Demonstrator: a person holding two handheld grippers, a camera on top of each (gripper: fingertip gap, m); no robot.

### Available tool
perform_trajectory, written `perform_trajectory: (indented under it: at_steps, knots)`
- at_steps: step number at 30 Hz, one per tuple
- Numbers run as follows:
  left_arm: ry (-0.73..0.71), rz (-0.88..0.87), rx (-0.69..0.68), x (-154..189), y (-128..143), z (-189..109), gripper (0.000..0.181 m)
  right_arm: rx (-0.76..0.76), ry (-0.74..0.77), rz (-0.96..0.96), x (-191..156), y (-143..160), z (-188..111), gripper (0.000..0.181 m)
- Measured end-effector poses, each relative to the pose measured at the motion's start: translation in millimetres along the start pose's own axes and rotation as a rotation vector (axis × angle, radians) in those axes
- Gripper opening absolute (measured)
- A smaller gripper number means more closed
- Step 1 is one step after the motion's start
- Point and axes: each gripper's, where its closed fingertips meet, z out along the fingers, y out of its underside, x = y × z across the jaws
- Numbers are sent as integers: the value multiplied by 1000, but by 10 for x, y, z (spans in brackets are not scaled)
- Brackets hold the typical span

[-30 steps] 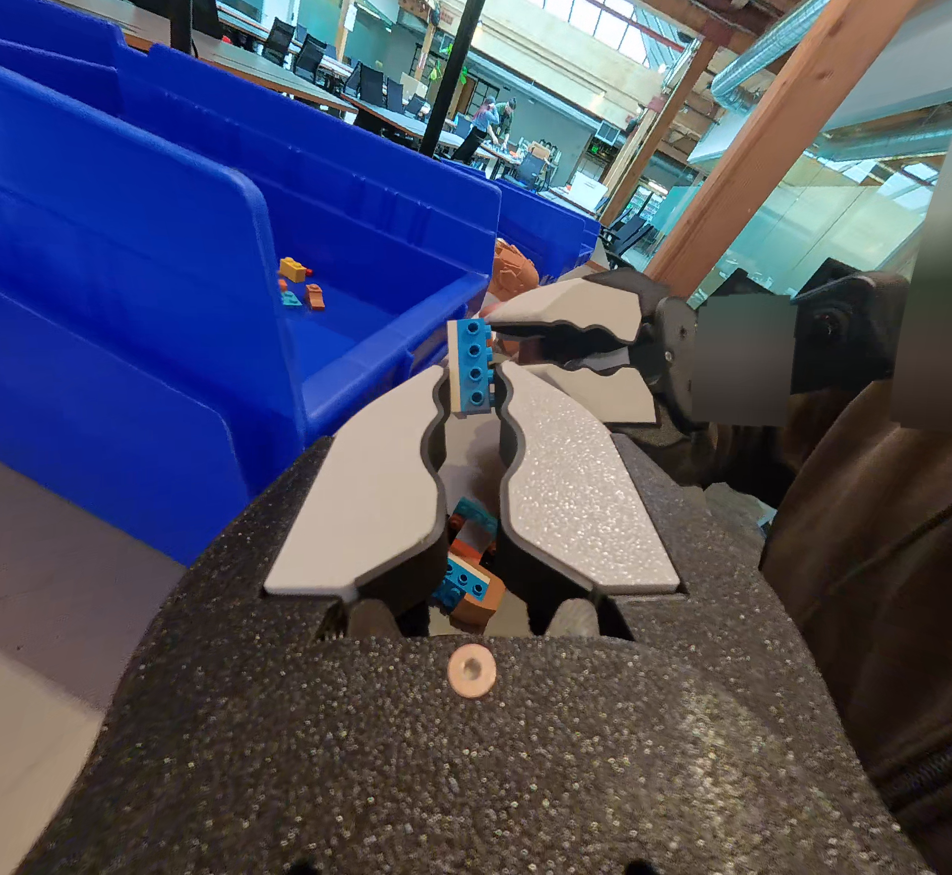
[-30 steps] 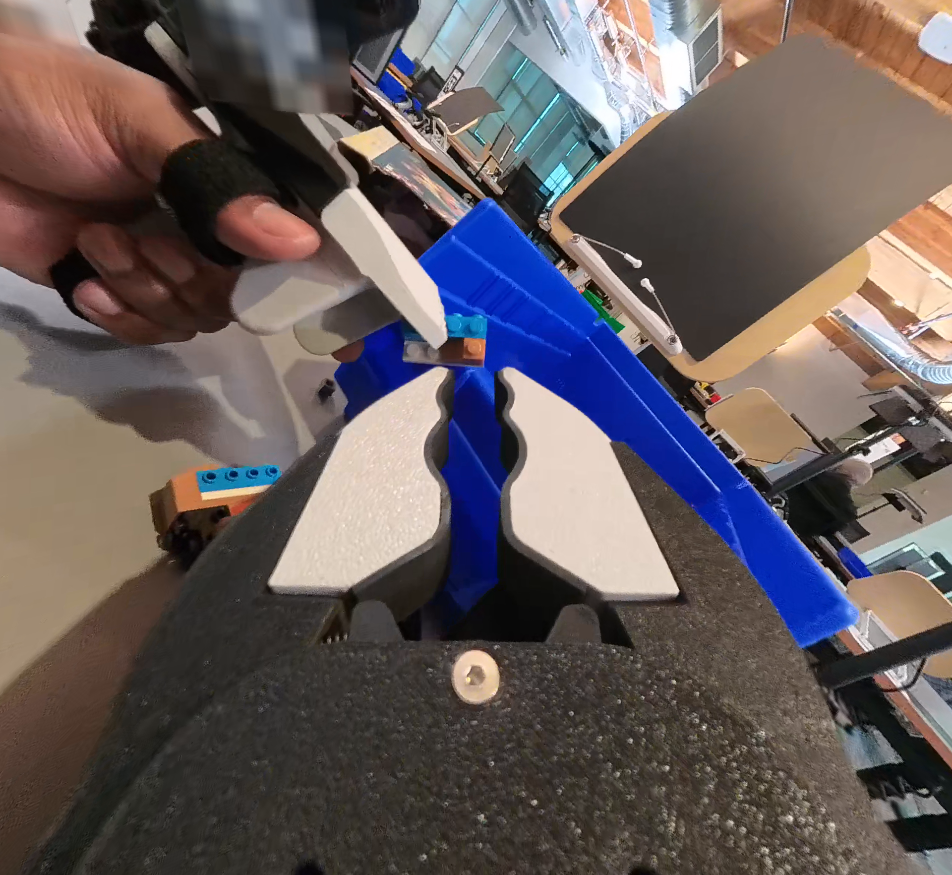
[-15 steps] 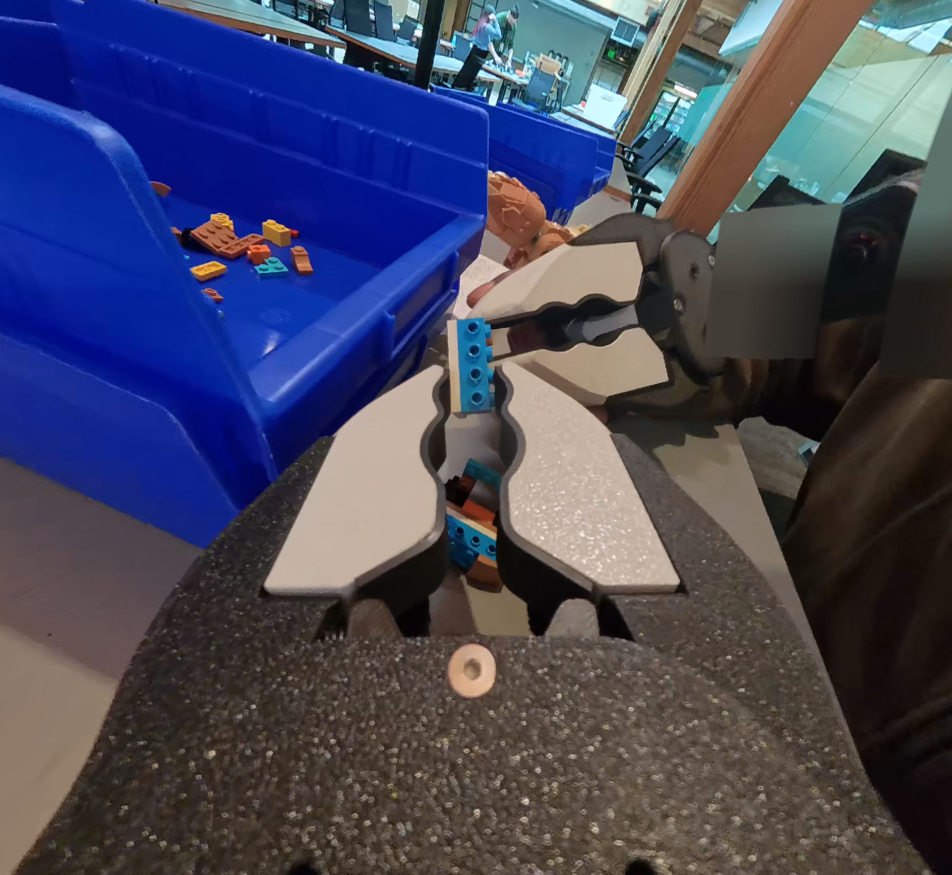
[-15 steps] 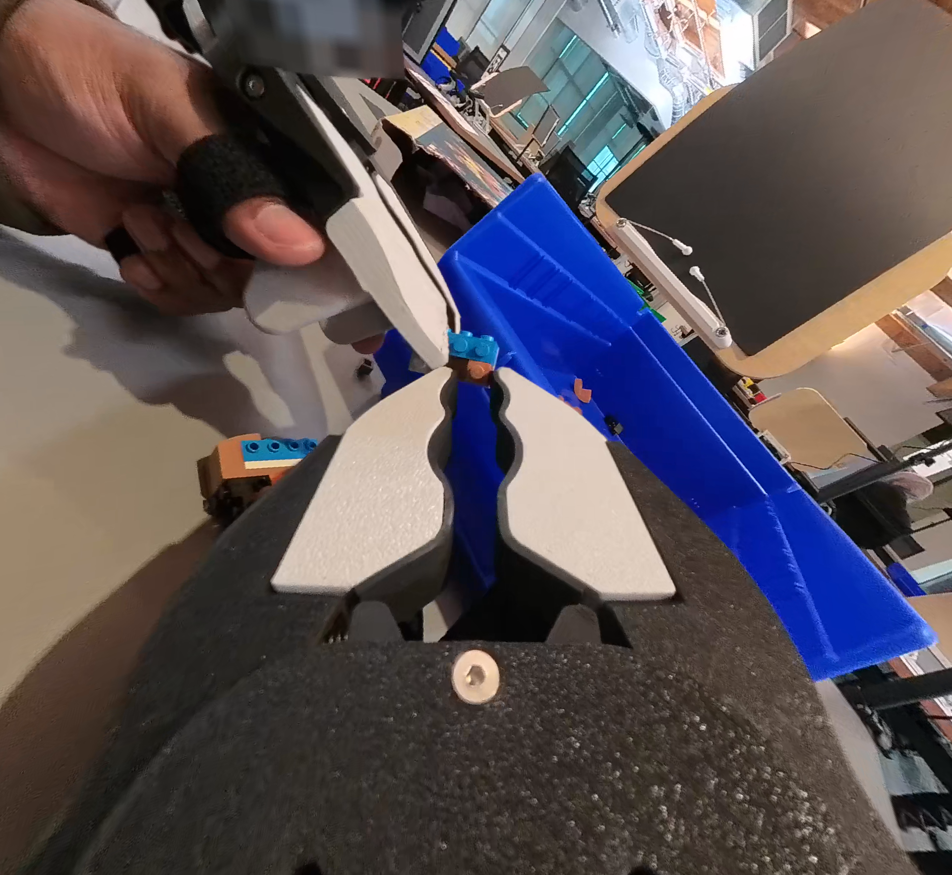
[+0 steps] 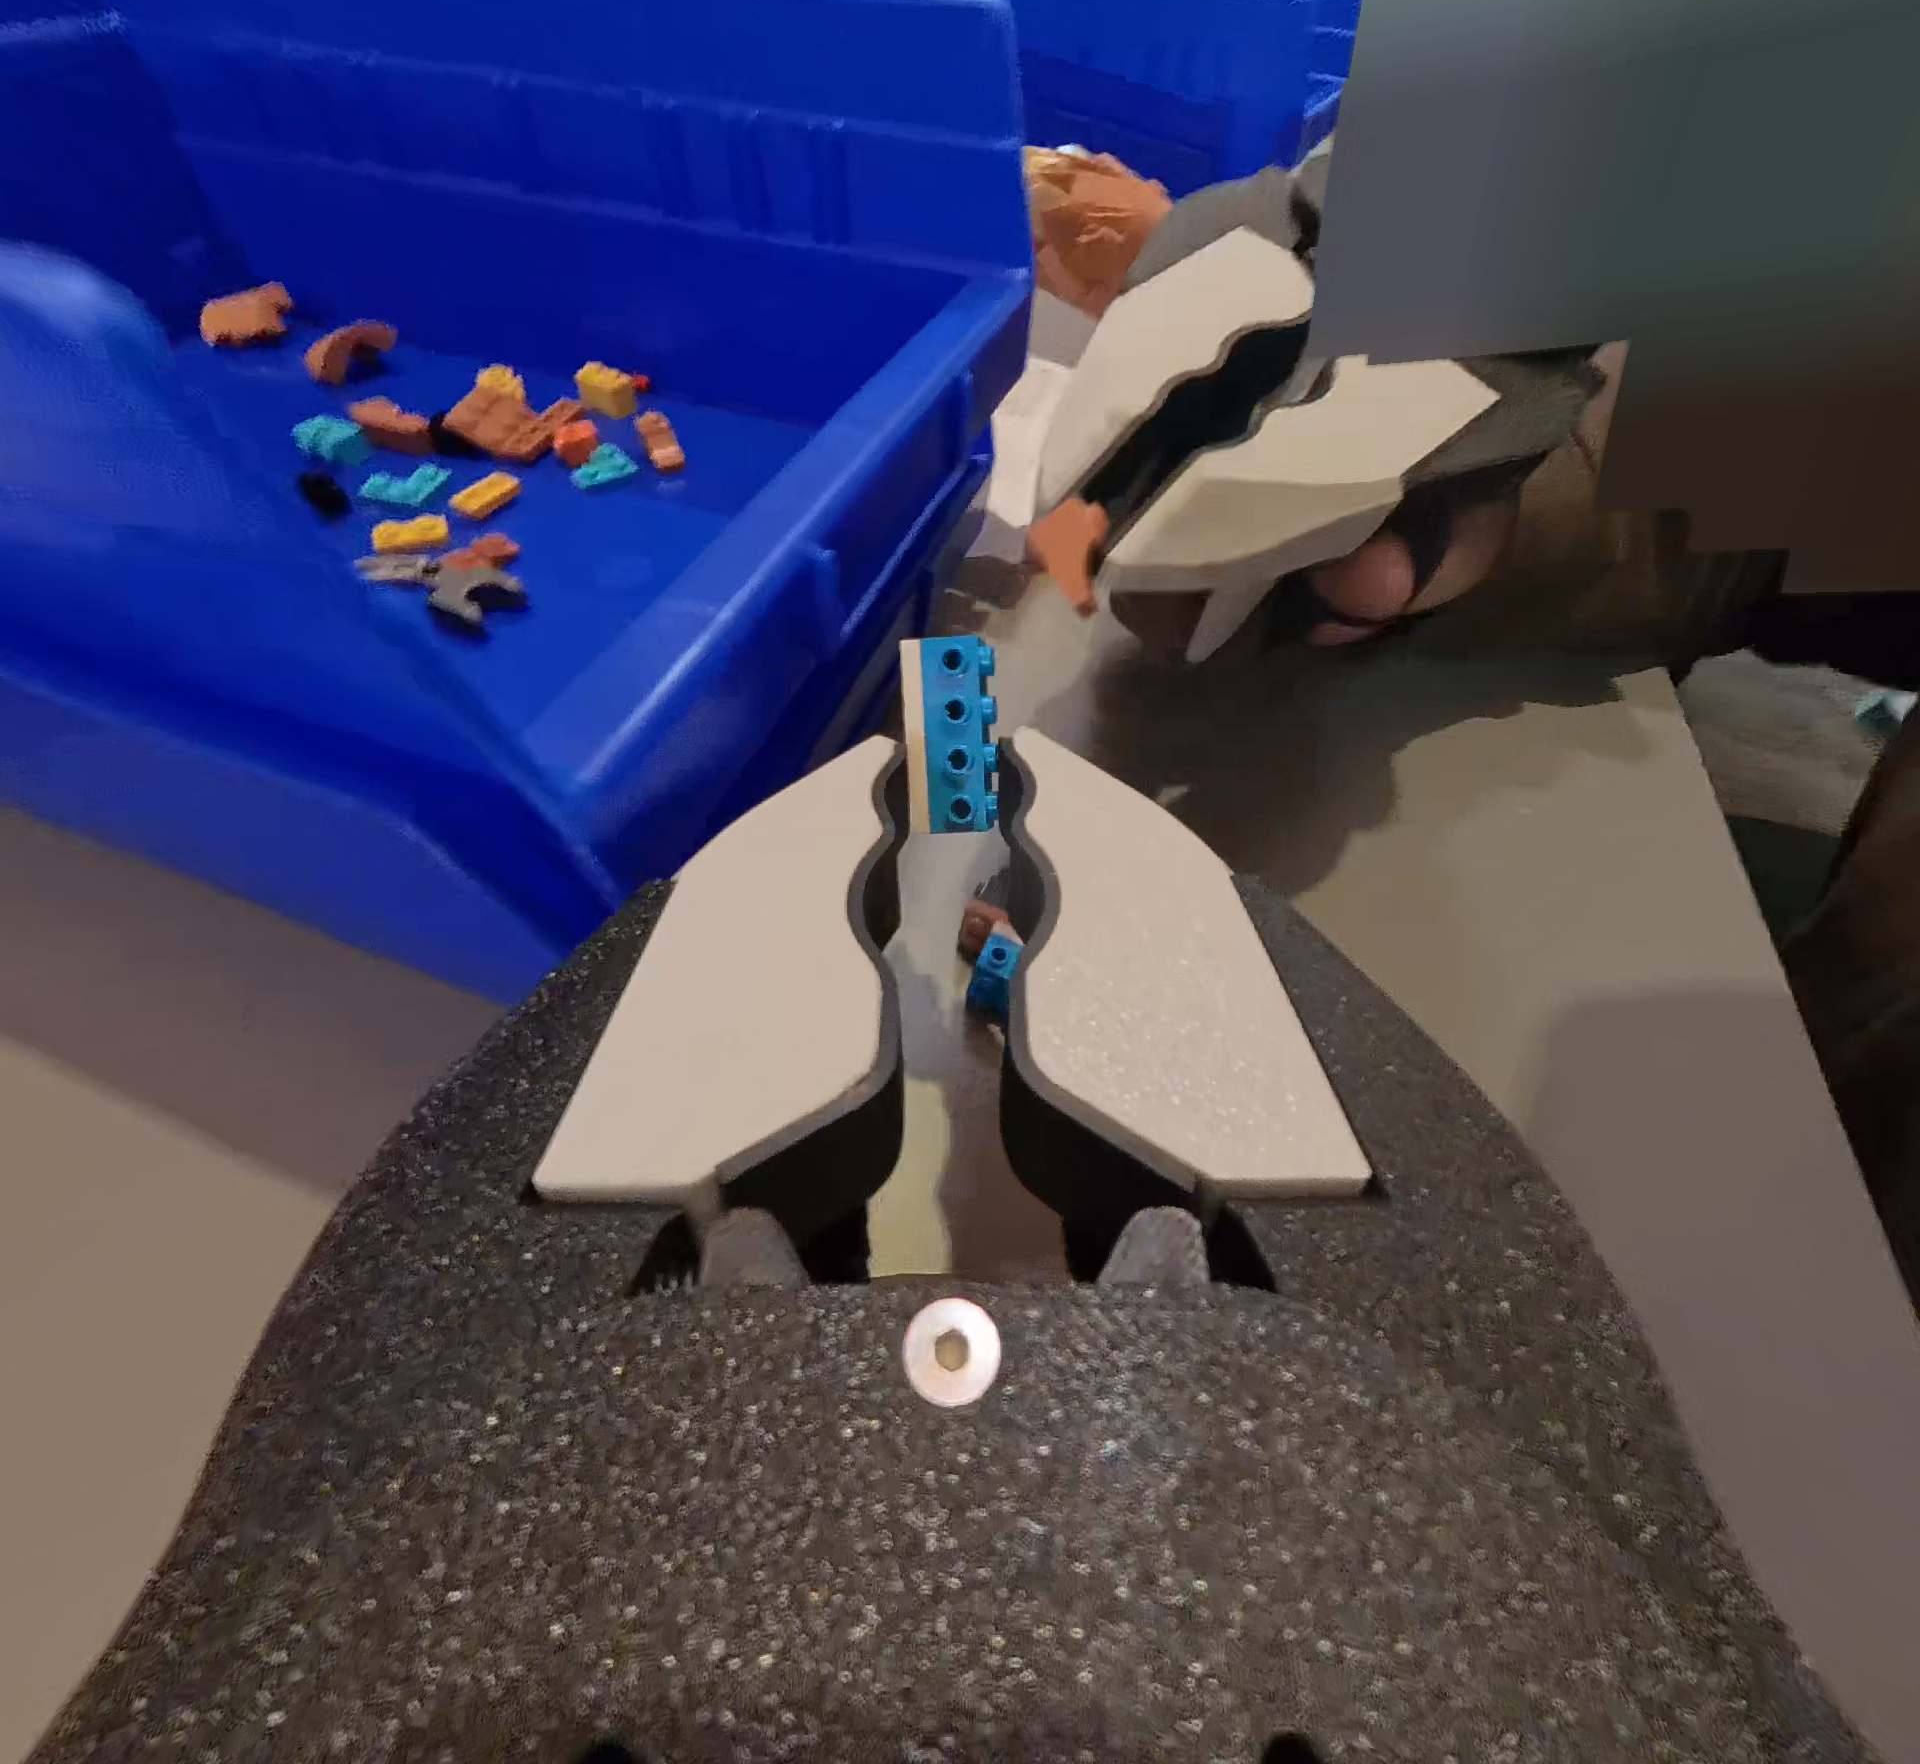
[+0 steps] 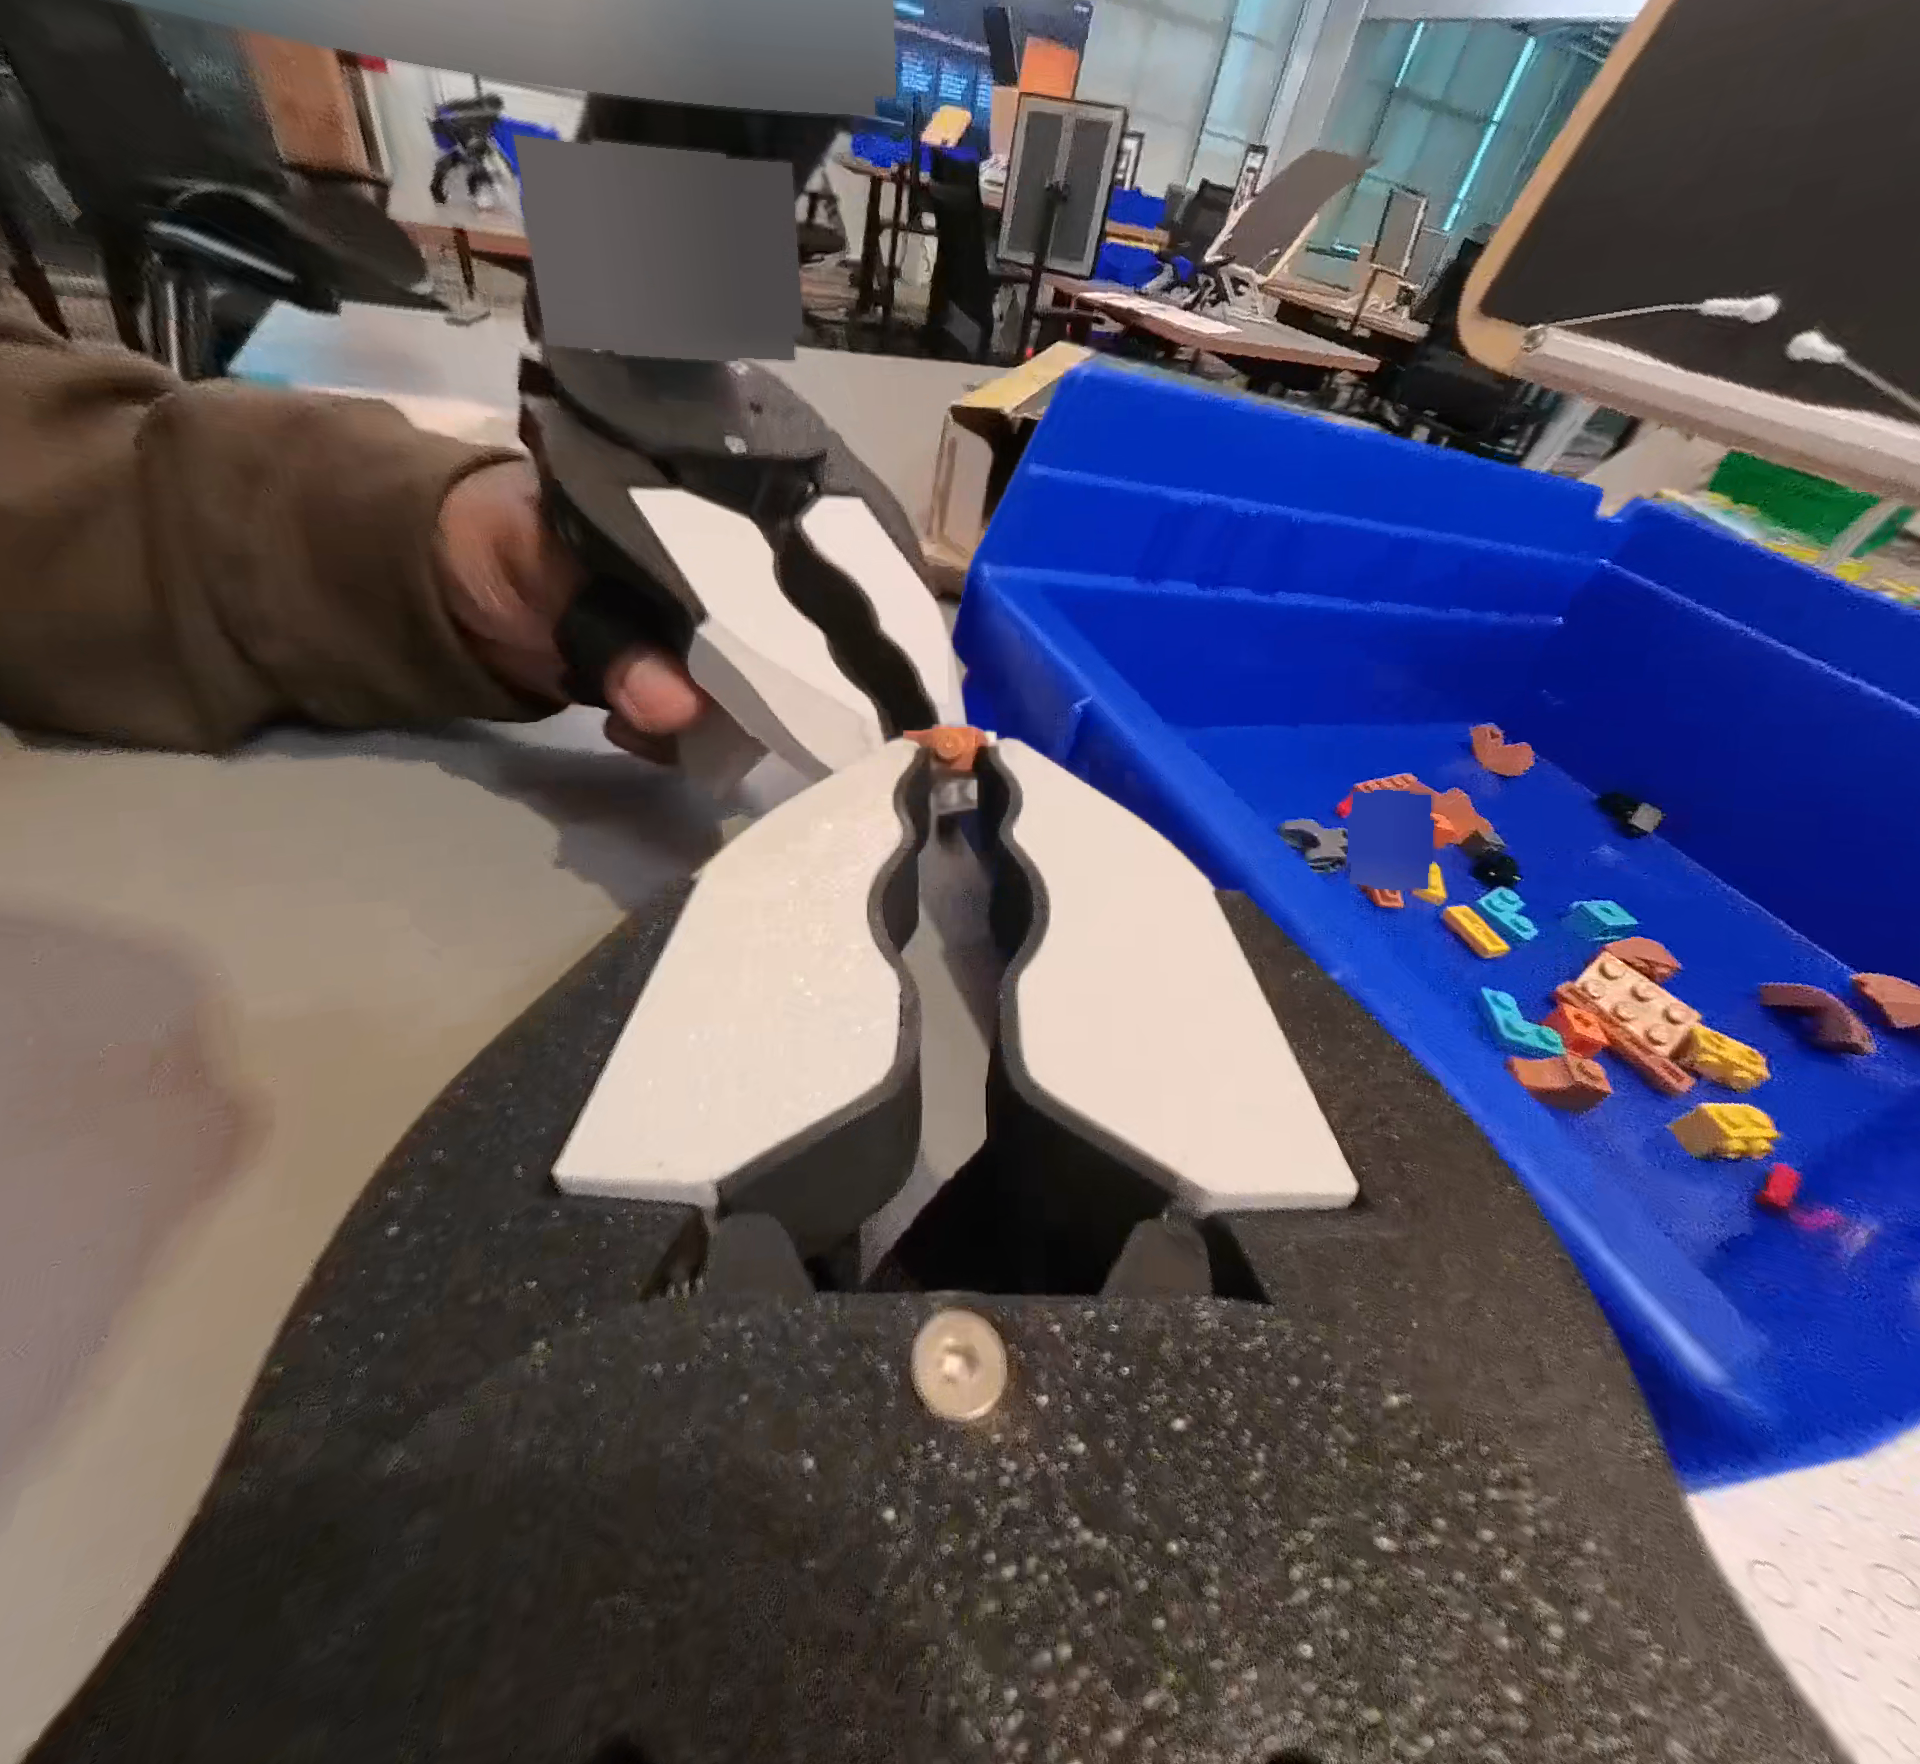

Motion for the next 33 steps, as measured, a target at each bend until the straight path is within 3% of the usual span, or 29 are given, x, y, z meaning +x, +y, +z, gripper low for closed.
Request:
perform_trajectory:
  at_steps: [6,11,14,19,22,27,30,33]
  knots:
    - [73,-176,90,-23,-97,-50,16,-1,73,-108,64,-17,-30,9]
    - [81,-136,86,59,-143,-38,16,44,440,-341,504,-287,-199,10]
    - [93,-121,91,120,-167,-32,16,-58,587,-298,798,-255,-197,17]
    - [127,-188,125,134,-195,-76,16,-52,508,-334,672,-238,-150,28]
    - [182,-287,178,133,-250,-119,16,12,354,-417,374,-284,-114,25]
    - [304,-410,231,181,-300,-151,16,41,79,-308,-53,-178,-23,22]
    - [355,-427,192,245,-245,-119,16,47,21,-238,-92,-147,-25,23]
    - [351,-370,111,304,-150,-78,16,25,21,-351,-83,-103,-57,23]
